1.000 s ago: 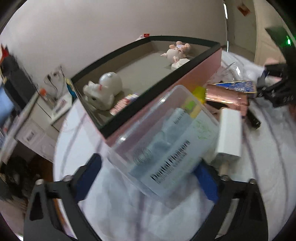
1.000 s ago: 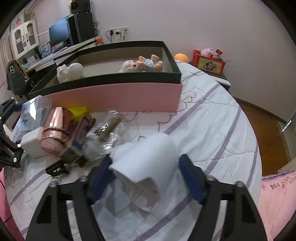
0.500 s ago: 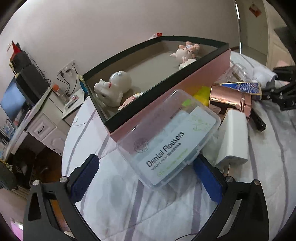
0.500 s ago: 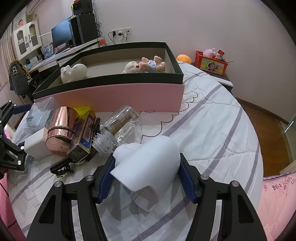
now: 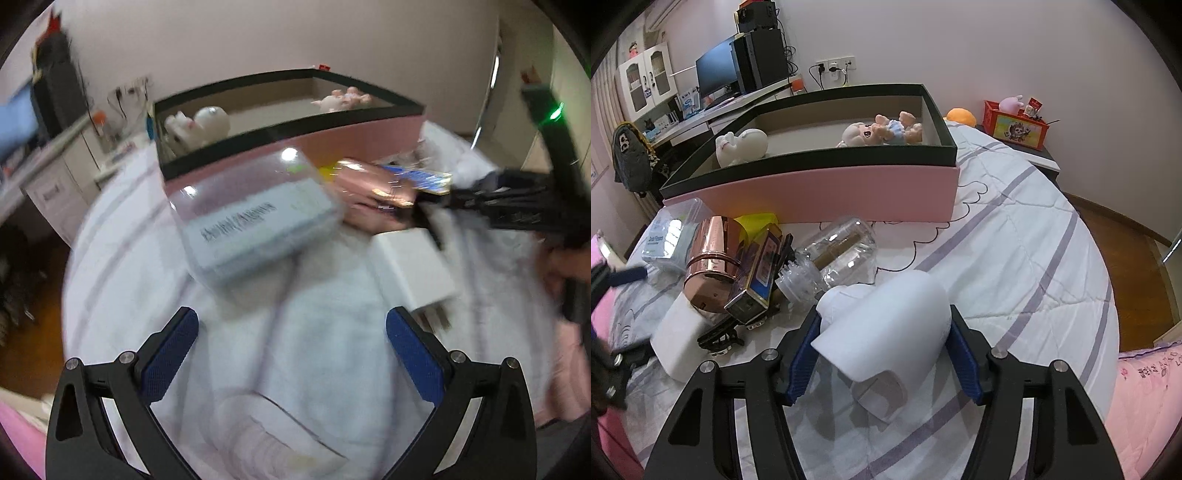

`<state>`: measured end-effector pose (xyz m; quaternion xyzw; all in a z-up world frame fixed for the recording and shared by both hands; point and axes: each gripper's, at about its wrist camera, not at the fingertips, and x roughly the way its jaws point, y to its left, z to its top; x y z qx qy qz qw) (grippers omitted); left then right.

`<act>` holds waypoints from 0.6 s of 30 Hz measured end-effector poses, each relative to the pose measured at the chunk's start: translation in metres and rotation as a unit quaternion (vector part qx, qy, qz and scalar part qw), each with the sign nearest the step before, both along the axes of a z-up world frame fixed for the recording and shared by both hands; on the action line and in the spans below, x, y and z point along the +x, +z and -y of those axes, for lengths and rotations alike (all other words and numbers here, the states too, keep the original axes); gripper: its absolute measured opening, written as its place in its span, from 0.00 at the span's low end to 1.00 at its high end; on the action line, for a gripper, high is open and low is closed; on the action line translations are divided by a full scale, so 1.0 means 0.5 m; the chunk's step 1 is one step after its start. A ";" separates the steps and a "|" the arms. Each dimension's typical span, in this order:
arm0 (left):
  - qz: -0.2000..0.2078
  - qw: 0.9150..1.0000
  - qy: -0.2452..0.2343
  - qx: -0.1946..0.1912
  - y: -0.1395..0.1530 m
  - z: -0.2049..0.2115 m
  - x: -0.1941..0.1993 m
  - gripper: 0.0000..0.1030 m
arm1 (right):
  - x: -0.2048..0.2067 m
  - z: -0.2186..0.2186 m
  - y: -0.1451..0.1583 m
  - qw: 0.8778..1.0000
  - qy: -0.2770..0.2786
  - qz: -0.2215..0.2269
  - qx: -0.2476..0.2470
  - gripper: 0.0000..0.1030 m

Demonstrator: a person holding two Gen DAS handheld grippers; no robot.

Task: Organize rigid objects
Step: 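Grasp the white charger with the left gripper while the right gripper holds the foam cup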

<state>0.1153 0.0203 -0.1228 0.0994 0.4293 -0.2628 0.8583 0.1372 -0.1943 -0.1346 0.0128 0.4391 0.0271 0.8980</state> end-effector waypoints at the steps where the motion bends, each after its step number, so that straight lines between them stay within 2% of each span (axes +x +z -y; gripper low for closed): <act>1: -0.006 1.000 0.001 -0.010 0.003 0.002 -0.011 1.00 | -0.001 0.001 0.000 1.000 0.001 0.000 0.001 0.62; 6: -0.012 1.000 -0.023 -0.010 0.016 0.044 -0.064 1.00 | -0.007 0.004 0.000 1.000 0.004 0.002 0.005 0.62; 8: -0.019 0.999 -0.024 -0.021 0.022 0.073 -0.074 1.00 | -0.009 0.005 0.001 1.000 0.005 0.004 0.006 0.62; 10: -0.019 0.999 -0.013 -0.030 0.026 0.101 -0.071 1.00 | -0.008 0.006 0.001 1.000 0.005 0.004 0.008 0.62; 13: -0.022 0.999 0.027 -0.020 0.017 0.142 -0.044 1.00 | -0.010 0.009 0.002 1.000 0.006 0.006 0.014 0.62; 15: -0.036 0.998 0.043 -0.030 0.004 0.149 -0.026 0.97 | -0.010 0.012 0.002 1.000 0.010 0.007 0.014 0.62; 16: -0.037 0.997 0.058 -0.031 0.001 0.149 -0.017 0.90 | -0.010 0.013 0.002 1.000 0.011 0.007 0.014 0.62; 18: -0.040 0.995 0.073 -0.053 0.011 0.138 -0.004 0.66 | -0.011 0.017 0.004 1.000 0.014 0.009 0.017 0.62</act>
